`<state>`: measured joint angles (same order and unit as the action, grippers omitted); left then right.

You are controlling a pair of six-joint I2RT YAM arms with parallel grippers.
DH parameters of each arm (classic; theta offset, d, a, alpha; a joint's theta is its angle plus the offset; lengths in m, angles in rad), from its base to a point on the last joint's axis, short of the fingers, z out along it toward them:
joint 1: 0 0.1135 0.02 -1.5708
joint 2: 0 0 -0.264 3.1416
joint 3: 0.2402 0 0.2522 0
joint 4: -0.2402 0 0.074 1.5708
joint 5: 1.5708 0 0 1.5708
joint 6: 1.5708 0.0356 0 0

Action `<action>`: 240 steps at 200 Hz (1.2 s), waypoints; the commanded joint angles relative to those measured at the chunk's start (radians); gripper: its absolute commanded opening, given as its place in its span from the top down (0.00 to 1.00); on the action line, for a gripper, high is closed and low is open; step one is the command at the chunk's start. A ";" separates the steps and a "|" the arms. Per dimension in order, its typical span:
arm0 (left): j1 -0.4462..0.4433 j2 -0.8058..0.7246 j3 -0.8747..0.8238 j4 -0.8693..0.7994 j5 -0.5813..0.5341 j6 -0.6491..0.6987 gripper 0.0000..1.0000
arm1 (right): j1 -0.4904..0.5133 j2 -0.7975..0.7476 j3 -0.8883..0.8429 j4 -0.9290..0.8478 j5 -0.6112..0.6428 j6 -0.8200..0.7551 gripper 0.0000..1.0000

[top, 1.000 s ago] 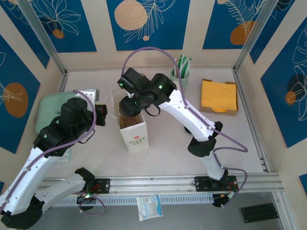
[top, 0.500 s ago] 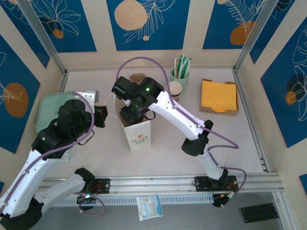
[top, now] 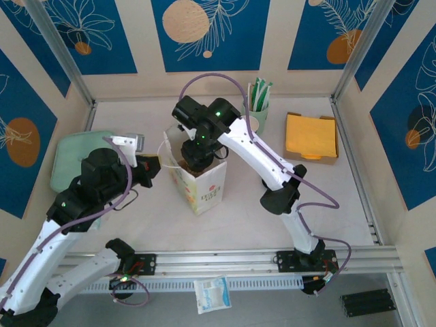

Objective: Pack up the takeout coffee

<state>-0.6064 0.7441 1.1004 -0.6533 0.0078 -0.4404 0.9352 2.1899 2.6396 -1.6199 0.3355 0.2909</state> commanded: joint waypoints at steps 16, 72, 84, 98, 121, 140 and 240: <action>-0.001 -0.018 -0.033 0.061 0.054 -0.026 1.00 | 0.033 -0.021 -0.015 -0.127 -0.068 0.012 0.44; -0.001 -0.043 -0.063 0.061 0.050 -0.023 1.00 | 0.054 0.004 -0.021 -0.155 -0.087 0.060 0.44; 0.000 -0.048 -0.067 0.060 0.048 -0.019 1.00 | 0.060 0.005 -0.036 -0.155 -0.081 0.068 0.44; -0.001 -0.053 -0.071 0.056 0.043 -0.014 1.00 | 0.066 0.006 -0.060 -0.155 -0.070 0.070 0.45; -0.001 -0.061 -0.077 0.053 0.034 -0.012 1.00 | 0.072 -0.004 -0.100 -0.155 -0.045 0.083 0.45; -0.001 -0.068 -0.083 0.055 0.026 -0.012 1.00 | 0.072 -0.006 -0.122 -0.155 -0.035 0.092 0.45; 0.000 -0.080 -0.091 0.050 0.014 -0.009 1.00 | 0.089 0.046 -0.150 -0.152 -0.016 0.105 0.46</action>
<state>-0.6064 0.6792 1.0187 -0.6193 0.0330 -0.4625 1.0080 2.2036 2.4977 -1.6203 0.3145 0.3744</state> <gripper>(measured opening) 0.063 0.633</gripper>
